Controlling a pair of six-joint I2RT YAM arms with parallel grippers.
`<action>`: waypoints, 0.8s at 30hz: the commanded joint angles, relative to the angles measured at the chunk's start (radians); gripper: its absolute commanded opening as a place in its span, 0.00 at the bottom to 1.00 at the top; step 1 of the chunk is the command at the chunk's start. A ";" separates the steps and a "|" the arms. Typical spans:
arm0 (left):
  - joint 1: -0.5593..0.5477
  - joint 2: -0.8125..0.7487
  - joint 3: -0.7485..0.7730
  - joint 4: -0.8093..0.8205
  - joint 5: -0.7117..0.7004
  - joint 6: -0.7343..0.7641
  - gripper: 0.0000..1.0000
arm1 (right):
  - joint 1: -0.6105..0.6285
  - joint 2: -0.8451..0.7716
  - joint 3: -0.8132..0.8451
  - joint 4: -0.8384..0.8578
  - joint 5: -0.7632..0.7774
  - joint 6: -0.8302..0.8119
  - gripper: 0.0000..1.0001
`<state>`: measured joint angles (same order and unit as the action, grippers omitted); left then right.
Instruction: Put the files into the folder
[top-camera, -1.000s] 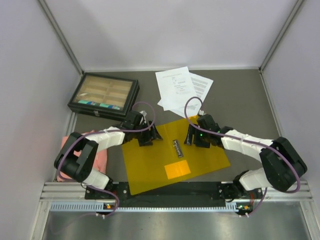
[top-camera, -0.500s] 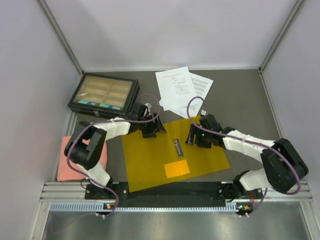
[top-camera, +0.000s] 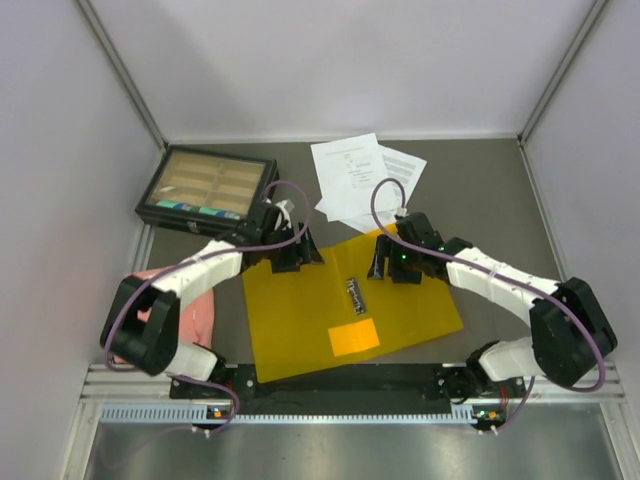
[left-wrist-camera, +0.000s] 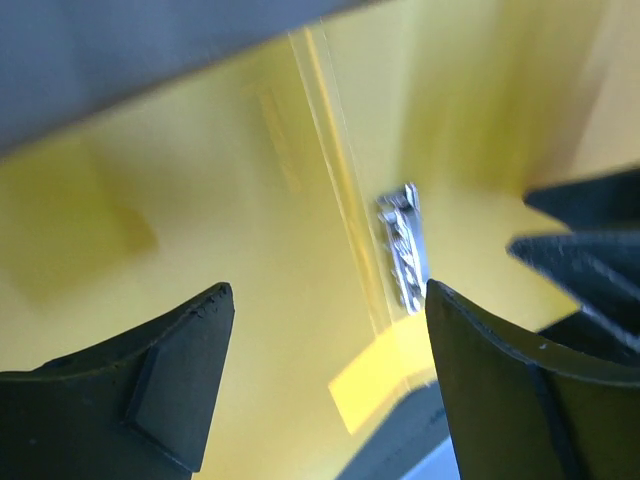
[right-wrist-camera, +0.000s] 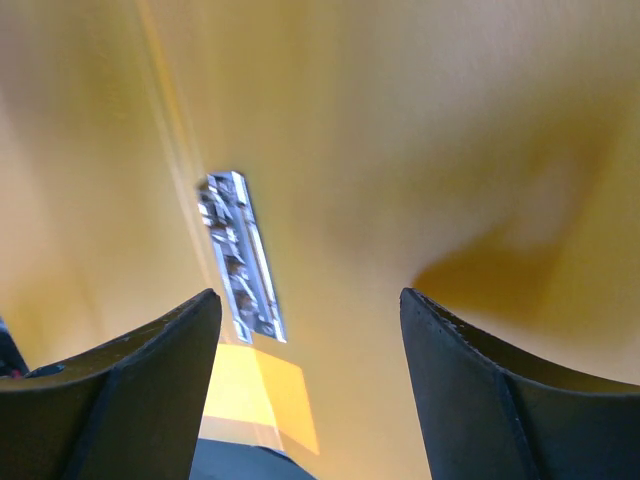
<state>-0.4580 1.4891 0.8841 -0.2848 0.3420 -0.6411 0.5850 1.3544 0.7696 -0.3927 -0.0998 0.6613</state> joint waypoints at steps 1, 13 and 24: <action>0.002 -0.122 -0.134 0.016 0.110 -0.083 0.82 | -0.034 0.018 0.068 0.012 -0.035 -0.037 0.72; 0.032 -0.024 -0.320 0.098 -0.025 -0.126 0.82 | -0.113 0.149 -0.141 0.132 -0.014 -0.039 0.72; -0.197 -0.035 -0.048 -0.040 -0.328 -0.288 0.50 | -0.113 0.110 -0.130 0.149 -0.072 -0.023 0.72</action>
<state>-0.5854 1.4227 0.7139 -0.2592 0.2371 -0.8330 0.4747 1.4319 0.6739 -0.1871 -0.1623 0.6407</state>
